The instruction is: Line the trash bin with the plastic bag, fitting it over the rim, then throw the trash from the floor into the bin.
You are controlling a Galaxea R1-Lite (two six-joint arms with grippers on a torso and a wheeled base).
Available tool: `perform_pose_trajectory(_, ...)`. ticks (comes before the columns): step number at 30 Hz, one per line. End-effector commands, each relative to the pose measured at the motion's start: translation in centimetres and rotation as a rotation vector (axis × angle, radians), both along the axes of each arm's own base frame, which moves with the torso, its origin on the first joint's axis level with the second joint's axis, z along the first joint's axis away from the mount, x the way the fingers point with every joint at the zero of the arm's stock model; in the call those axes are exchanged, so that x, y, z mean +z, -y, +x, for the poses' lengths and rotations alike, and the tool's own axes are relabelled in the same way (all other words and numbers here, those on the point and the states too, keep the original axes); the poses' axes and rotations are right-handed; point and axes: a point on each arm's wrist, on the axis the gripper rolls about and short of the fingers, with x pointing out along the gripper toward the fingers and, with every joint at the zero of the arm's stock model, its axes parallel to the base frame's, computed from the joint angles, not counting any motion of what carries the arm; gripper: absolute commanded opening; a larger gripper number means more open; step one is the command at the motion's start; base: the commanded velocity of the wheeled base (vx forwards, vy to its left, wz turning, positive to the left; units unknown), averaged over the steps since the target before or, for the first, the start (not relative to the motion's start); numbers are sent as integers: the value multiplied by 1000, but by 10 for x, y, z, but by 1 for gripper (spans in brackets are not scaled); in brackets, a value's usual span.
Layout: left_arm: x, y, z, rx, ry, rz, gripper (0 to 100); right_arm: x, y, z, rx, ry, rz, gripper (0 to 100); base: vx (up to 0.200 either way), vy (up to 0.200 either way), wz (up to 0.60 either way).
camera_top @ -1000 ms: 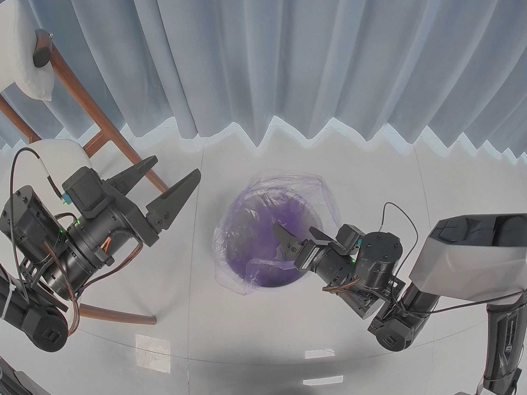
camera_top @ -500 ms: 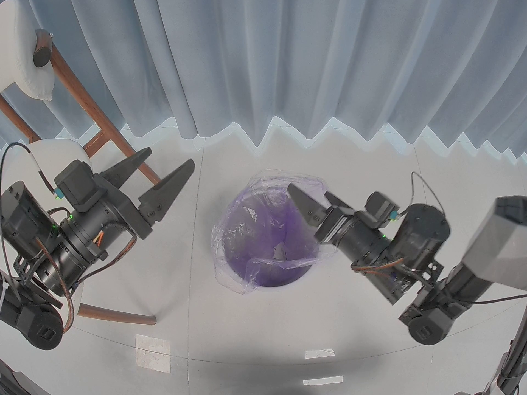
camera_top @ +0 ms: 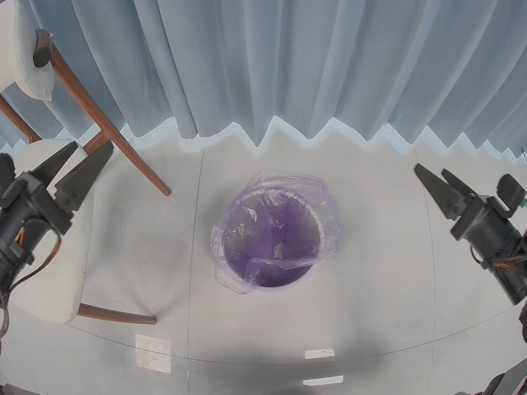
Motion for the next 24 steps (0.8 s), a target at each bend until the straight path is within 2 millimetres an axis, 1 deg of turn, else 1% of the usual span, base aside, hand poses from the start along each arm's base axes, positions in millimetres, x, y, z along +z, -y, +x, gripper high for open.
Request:
perform_pose_trajectory(1,-6,-49,-132,264,57,-28,100,-13,84,-102,-311,89,-105,100,0,0,0)
perform_pose_trajectory(2,-10,-50,-139,275,56,-28,100,-15,86,-107,-317,84,-120,100,0,0,0)
perform_pose_trajectory(4,-21,-52,-156,295,59,-28,100,-21,89,-123,-298,94,-164,100,0,0,0)
perform_pose_trajectory(6,-23,-52,-158,298,56,-27,100,-22,90,-125,-294,94,-168,100,0,0,0)
perform_pose_trajectory(7,-41,-52,-171,332,41,-21,100,-33,93,-141,-302,75,-196,100,0,0,0)
perform_pose_trajectory(10,-69,-51,-183,383,11,-9,100,-50,96,-161,-306,37,-226,100,0,0,0)
perform_pose_trajectory(11,-70,-51,-183,383,8,-8,100,-51,96,-162,-304,34,-227,100,0,0,0)
perform_pose_trajectory(12,-85,-49,-186,405,-13,0,100,-63,96,-174,-284,11,-239,100,0,0,0)
perform_pose_trajectory(13,-87,-49,-186,408,-17,1,100,-65,96,-176,-285,5,-241,100,0,0,0)
perform_pose_trajectory(14,-97,-49,-185,420,-27,17,100,-78,97,-186,-282,-16,-256,100,0,0,0)
perform_pose_trajectory(15,-98,-49,-184,422,-29,19,100,-79,97,-187,-282,-18,-258,100,0,0,0)
perform_pose_trajectory(16,-105,-49,-180,424,-25,32,100,-97,98,-192,-280,-75,-302,100,0,0,0)
perform_pose_trajectory(17,-106,-49,-179,424,-24,33,100,-99,98,-192,-281,-82,-306,100,0,0,0)
perform_pose_trajectory(18,-123,-49,-173,423,-58,61,100,-117,97,-188,-312,-133,-333,100,0,0,0)
perform_pose_trajectory(19,-138,-49,-168,427,-98,115,100,-119,96,-189,-326,-109,-316,100,0,0,0)
perform_pose_trajectory(21,-145,-50,-169,410,-122,222,100,-117,96,-191,-321,-61,-307,100,0,0,0)
perform_pose_trajectory(22,-159,-50,-174,375,-160,283,100,-118,95,-193,-303,-34,-313,100,0,0,0)
perform_pose_trajectory(23,-162,-50,-174,376,-193,295,100,-119,94,-193,-286,-27,-330,100,0,0,0)
perform_pose_trajectory(24,-161,-50,-174,385,-180,302,100,-118,94,-193,-286,-17,-352,100,0,0,0)
